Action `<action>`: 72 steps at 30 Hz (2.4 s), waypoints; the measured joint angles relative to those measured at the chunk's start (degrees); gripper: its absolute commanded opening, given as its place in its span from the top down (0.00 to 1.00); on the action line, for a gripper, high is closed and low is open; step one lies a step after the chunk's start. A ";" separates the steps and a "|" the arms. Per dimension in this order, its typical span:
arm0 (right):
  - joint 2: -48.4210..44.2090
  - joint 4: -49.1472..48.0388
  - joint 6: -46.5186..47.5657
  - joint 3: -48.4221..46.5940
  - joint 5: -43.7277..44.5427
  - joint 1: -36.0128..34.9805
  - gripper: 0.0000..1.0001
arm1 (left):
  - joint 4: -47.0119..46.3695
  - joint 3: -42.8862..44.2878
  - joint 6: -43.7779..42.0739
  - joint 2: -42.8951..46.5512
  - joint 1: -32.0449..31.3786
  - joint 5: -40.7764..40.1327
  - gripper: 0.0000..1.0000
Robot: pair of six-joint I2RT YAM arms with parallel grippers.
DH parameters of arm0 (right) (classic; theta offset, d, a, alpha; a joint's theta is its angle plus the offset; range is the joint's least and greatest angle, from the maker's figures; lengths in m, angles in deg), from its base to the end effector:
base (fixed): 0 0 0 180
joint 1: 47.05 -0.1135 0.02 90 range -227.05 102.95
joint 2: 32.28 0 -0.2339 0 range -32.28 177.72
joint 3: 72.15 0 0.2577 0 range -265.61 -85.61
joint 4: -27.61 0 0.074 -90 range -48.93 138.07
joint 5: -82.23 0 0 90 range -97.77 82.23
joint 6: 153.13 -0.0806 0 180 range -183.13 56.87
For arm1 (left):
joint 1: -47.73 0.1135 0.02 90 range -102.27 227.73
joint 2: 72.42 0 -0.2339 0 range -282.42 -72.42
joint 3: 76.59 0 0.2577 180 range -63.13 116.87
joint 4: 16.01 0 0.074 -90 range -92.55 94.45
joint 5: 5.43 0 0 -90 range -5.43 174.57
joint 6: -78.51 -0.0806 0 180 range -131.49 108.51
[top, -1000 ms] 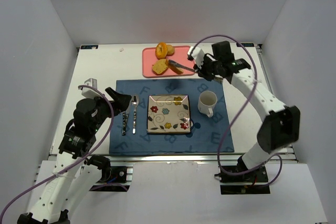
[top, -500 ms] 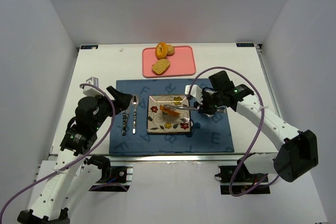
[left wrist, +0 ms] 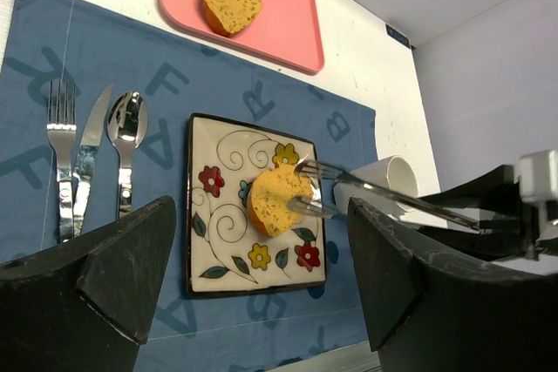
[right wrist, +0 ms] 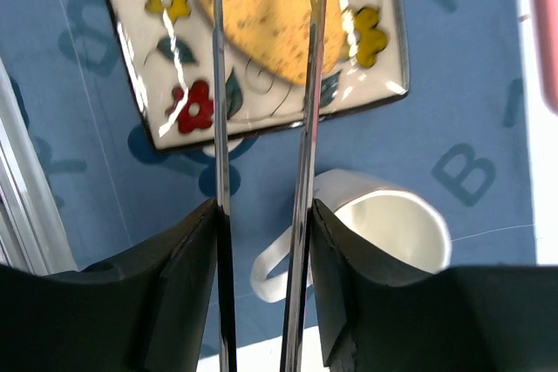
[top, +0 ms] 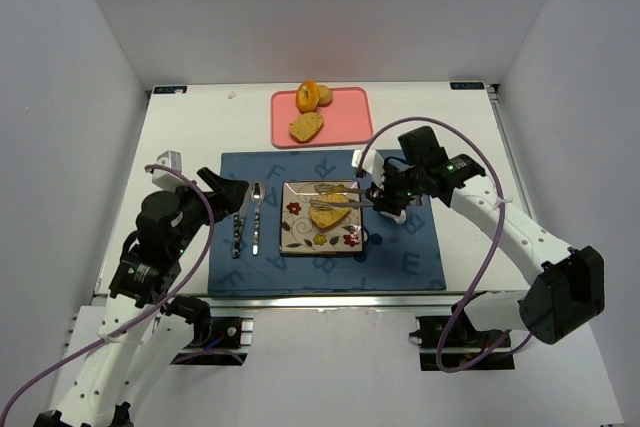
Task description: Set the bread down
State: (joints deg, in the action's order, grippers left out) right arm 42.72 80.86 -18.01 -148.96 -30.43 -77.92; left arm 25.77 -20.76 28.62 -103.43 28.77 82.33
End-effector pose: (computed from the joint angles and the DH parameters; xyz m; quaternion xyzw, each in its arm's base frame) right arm 0.2497 0.1855 0.2315 -0.6209 0.6894 0.1439 0.3443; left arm 0.1913 -0.0624 0.2971 -0.1589 0.7877 -0.2796 0.5254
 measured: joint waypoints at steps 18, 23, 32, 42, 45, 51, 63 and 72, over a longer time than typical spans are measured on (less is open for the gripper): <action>41.07 -7.04 -35.21 -41.18 0.00 10.49 0.58 | -0.09 0.00 0.15 -1.31 0.00 0.11 0.11; 47.93 -6.82 -41.09 -44.48 1.49 11.56 0.55 | -0.52 0.02 0.83 -1.55 0.00 0.11 0.11; 49.53 -7.91 -47.17 -47.36 1.38 11.19 0.52 | -1.81 0.00 1.53 -3.52 0.00 0.57 0.11; 52.94 -9.94 -49.70 -48.72 1.97 11.26 0.51 | -2.05 0.00 1.73 -5.35 0.00 1.16 0.11; 54.25 -9.94 -49.96 -48.74 1.92 11.26 0.52 | -2.64 0.00 1.90 -5.70 0.00 1.20 0.11; 55.30 -9.97 -50.69 -49.00 -0.07 11.26 0.78 | -3.10 0.00 1.95 -6.36 0.00 1.20 0.11; 51.28 -9.73 -52.43 -45.33 -8.85 14.56 1.00 | -3.50 0.00 1.95 -6.38 0.00 1.18 0.11; 28.68 -4.37 -36.02 -32.59 -10.32 16.15 1.00 | -3.50 -0.07 1.95 -4.46 0.00 1.16 0.11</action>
State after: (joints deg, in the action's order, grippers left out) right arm 71.40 76.49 -54.03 -181.55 -40.75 -61.77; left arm 22.27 -20.82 30.57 -107.89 28.77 83.49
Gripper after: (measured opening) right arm 0.213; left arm 0.886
